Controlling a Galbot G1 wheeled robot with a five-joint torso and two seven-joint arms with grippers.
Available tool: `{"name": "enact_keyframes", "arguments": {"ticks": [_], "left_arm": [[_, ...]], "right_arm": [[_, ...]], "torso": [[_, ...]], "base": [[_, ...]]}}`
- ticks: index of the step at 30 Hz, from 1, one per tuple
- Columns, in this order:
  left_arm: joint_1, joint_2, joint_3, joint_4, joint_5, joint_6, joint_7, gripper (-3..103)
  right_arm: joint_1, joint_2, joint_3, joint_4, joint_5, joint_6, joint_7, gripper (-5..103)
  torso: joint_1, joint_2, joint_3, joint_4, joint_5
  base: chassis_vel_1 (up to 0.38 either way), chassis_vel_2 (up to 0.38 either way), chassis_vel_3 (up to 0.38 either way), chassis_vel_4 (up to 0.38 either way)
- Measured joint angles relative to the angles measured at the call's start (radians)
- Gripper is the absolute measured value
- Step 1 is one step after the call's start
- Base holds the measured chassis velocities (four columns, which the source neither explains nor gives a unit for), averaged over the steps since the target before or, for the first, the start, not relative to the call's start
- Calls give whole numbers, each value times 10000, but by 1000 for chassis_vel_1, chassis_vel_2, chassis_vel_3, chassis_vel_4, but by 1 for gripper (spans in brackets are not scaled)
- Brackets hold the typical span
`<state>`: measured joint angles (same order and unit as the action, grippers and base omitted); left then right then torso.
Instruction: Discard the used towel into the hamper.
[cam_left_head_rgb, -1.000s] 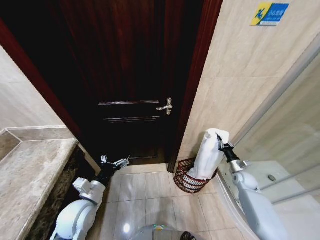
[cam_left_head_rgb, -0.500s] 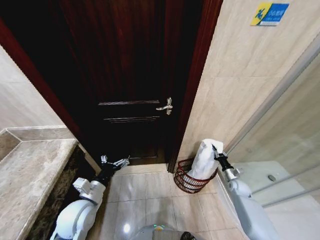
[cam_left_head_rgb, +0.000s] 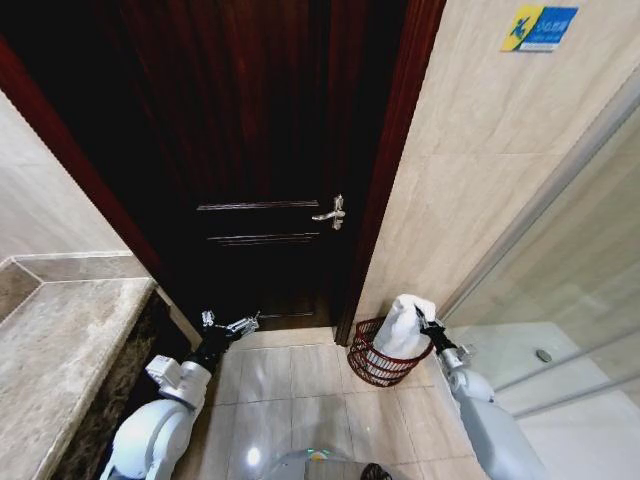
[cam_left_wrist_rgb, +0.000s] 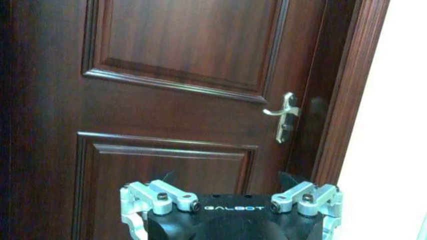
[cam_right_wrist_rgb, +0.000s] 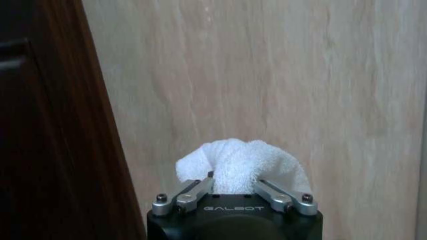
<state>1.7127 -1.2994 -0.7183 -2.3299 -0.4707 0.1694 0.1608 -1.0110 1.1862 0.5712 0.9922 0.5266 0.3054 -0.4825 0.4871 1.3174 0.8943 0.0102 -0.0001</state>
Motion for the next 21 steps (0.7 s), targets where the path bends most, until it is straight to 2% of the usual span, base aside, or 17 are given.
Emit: {"name": "enact_keyframes", "arguments": {"ticks": [7,21], "left_arm": [[0,0,0,0,0,0,0,100],[0,0,0,0,0,0,0,100]], "right_arm": [[179,53,-103,-688,76,-567,-23,7],[1361,365,21,-3136,-394,-866,-238,7]], "torso": [[0,0,0,-1,-1],[2,0,0,0,0]], "base": [[0,0,0,0],[0,0,0,0]]}}
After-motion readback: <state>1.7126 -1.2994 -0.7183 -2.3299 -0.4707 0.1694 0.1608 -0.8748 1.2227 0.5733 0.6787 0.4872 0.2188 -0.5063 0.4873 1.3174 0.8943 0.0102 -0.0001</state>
